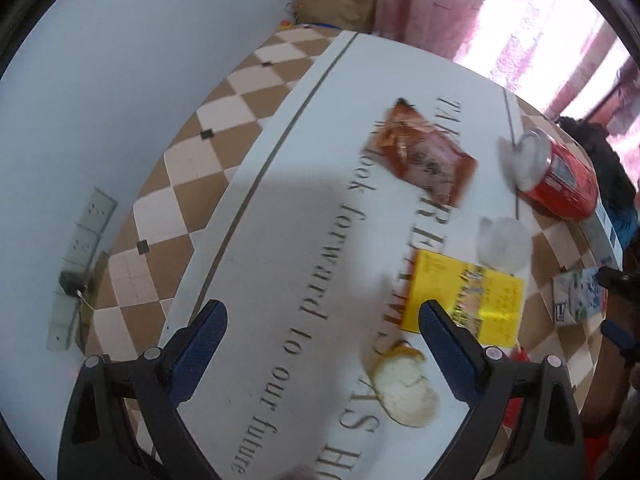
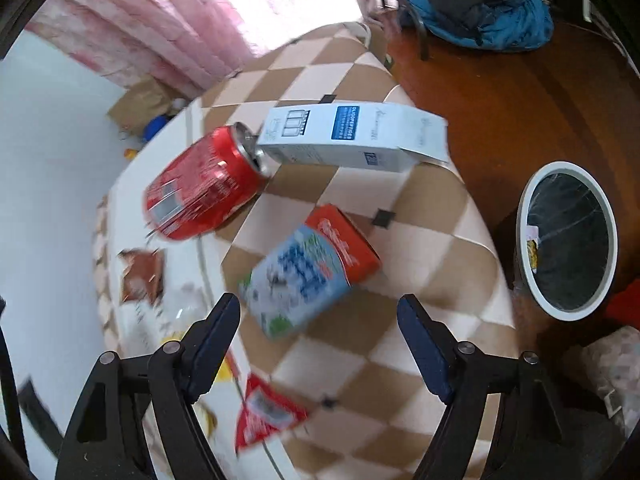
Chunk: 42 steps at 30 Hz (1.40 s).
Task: Collect trash
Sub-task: 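Grasp the milk carton with the right tool while the left tool grasps the bread slice, then carry the carton and bread over the bin and release both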
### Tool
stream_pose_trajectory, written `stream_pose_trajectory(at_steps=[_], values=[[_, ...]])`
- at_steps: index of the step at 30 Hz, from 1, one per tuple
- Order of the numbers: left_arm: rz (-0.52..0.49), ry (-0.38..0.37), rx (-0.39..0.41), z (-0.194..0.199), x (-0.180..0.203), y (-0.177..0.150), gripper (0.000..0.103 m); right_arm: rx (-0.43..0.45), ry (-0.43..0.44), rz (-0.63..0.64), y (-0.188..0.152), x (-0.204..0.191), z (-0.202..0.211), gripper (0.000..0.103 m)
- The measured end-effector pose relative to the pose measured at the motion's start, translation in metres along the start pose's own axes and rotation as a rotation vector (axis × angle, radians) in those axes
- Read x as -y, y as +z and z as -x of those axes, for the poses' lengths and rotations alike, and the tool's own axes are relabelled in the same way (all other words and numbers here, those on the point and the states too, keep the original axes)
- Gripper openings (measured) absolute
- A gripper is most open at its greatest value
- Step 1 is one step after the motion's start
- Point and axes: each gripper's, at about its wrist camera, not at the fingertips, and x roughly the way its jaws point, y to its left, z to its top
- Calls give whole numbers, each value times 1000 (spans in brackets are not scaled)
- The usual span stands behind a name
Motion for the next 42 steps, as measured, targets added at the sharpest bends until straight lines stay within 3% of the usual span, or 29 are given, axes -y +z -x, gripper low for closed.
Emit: stream_pose_trajectory(at_steps=[3, 6, 8, 9, 13, 15, 20, 21, 23, 28, 33, 38, 42], values=[[2, -71, -11, 1, -8, -4, 97, -34, -76, -49, 12, -5, -23, 83], [-47, -138, -25, -1, -1, -9, 97, -45, -55, -80, 18, -10, -36, 84], [-99, -173, -25, 0, 8, -16, 87, -43, -48, -60, 19, -15, -38, 78], [-119, -181, -25, 1, 12, -17, 79, -41, -42, -41, 20, -17, -37, 75], [-223, -218, -28, 2, 29, -30, 78, -57, -17, 68, 10, -24, -28, 68], [-247, -223, -32, 3, 32, -34, 78, -84, 2, 106, 5, -20, -18, 57], [-260, -230, -45, -4, 35, -37, 78, -135, 46, 152, -5, -9, -5, 55], [-258, -231, -46, -5, 36, -38, 75, -145, 69, 132, -4, -7, -9, 56], [-255, -227, -48, -10, 37, -36, 52, -148, 72, 85, -2, -1, -17, 66], [-220, -211, -22, -9, 30, -35, 12, -103, 133, 17, 8, -7, -34, 67], [-199, -180, 22, -2, 22, -32, 6, -47, 129, 54, 8, -22, -32, 50], [-165, -161, 66, 12, 14, -28, 5, 6, 80, 179, -1, -37, -11, 40], [-169, -155, 97, 21, 21, -25, 5, 21, 96, 214, -12, -32, 8, 37]])
